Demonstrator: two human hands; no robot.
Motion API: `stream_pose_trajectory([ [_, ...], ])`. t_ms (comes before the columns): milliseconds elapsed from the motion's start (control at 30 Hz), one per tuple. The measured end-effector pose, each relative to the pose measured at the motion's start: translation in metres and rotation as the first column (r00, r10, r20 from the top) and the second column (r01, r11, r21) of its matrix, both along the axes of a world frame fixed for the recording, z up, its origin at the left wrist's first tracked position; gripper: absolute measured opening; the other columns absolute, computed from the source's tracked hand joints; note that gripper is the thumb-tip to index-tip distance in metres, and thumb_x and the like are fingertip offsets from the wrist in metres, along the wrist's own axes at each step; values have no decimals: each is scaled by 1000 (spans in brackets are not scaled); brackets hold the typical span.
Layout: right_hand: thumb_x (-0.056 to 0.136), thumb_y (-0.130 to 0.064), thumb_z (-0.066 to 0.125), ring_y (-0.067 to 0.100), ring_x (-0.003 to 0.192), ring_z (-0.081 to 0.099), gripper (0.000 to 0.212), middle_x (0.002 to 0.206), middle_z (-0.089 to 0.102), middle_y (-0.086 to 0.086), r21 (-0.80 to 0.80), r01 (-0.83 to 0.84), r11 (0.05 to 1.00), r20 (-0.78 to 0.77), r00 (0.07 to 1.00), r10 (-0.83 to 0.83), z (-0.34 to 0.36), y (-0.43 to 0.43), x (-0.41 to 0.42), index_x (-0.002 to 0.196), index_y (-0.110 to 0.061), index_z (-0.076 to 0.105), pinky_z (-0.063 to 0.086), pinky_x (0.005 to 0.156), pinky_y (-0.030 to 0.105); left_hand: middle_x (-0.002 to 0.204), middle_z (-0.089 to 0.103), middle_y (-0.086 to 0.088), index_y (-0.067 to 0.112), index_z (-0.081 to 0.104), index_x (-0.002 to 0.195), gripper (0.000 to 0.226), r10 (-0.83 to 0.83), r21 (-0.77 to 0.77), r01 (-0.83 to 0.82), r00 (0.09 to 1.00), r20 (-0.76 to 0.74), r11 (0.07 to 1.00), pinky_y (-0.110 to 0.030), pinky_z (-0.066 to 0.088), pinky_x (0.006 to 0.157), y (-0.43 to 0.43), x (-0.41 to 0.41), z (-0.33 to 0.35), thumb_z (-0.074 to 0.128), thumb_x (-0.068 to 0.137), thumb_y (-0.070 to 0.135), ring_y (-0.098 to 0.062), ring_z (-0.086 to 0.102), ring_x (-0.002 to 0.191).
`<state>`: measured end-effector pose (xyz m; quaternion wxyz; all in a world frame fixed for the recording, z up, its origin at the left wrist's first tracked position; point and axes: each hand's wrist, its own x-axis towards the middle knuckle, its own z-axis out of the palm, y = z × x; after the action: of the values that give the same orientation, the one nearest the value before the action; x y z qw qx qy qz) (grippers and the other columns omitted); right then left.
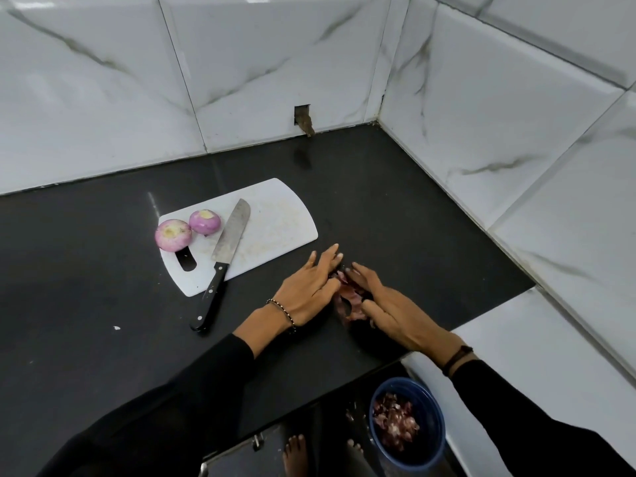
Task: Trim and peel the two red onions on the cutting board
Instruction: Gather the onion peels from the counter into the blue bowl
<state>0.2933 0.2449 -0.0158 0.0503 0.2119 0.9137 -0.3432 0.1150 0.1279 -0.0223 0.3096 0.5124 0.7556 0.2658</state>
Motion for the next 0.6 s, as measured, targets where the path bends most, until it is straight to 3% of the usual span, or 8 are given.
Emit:
stream_pose_trajectory([
  [67, 96, -52, 29, 4, 147, 26, 73, 162, 15, -22, -3, 37, 999, -30, 999, -37, 1, 9, -5, 161, -30, 4, 19, 113, 12, 163, 17, 15, 32, 0, 157, 68, 62, 27, -62, 998, 13, 998, -40, 19, 120, 1, -5, 1, 35, 99, 37, -19, 1, 152],
  [133, 95, -59, 28, 7, 152, 15, 78, 166, 7, -17, -25, 78, 997, -31, 996, -79, -3, 17, -12, 161, -28, 3, 14, 121, 22, 165, 14, 10, 30, -2, 157, 74, 119, 22, -119, 993, 20, 993, -43, 21, 120, 1, -7, 5, 32, 93, 43, -19, 1, 152],
  [233, 93, -63, 24, 13, 155, 9, 79, 169, 4, -9, 0, 53, 999, 4, 999, -53, -9, 22, -17, 161, -30, 4, 12, 126, 34, 163, 17, 13, 31, -5, 157, 71, 68, -21, -68, 998, 14, 997, -43, 20, 121, 0, -7, 4, 35, 98, 40, -19, 3, 152],
  [333, 93, -58, 27, 14, 152, 21, 76, 167, 17, -6, 9, 23, 1000, -18, 1000, -23, -10, 13, -10, 161, -28, 10, 18, 120, 26, 160, 24, 18, 35, -4, 156, 74, -29, -45, 29, 999, 18, 999, -37, 21, 121, -9, 1, -2, 32, 93, 44, -20, 15, 151],
  [467, 94, -58, 29, 12, 142, 41, 74, 162, 30, -12, -50, 23, 998, -34, 999, -24, -7, -1, 11, 159, -31, 9, 32, 117, 33, 152, 36, 28, 42, 1, 154, 70, -25, 20, 23, 995, 101, 1000, -29, 34, 107, -26, 9, -4, 31, 92, 40, -13, 49, 131],
  [533, 97, -56, 31, 13, 139, 44, 68, 160, 33, -13, -78, 92, 993, -65, 993, -97, -7, -7, 22, 158, -34, 11, 36, 115, 36, 150, 36, 33, 43, 8, 153, 66, 32, 77, -46, 985, 167, 996, -28, 34, 102, -32, 10, -2, 33, 93, 37, -9, 52, 124],
  [600, 101, -61, 32, 17, 144, 38, 67, 163, 29, -5, -83, 184, 979, -71, 979, -190, -8, -15, 29, 159, -33, 11, 33, 118, 38, 150, 36, 31, 40, 15, 151, 62, 93, 98, -117, 971, 221, 988, -28, 32, 103, -34, 8, -1, 34, 92, 36, -7, 47, 129],
])
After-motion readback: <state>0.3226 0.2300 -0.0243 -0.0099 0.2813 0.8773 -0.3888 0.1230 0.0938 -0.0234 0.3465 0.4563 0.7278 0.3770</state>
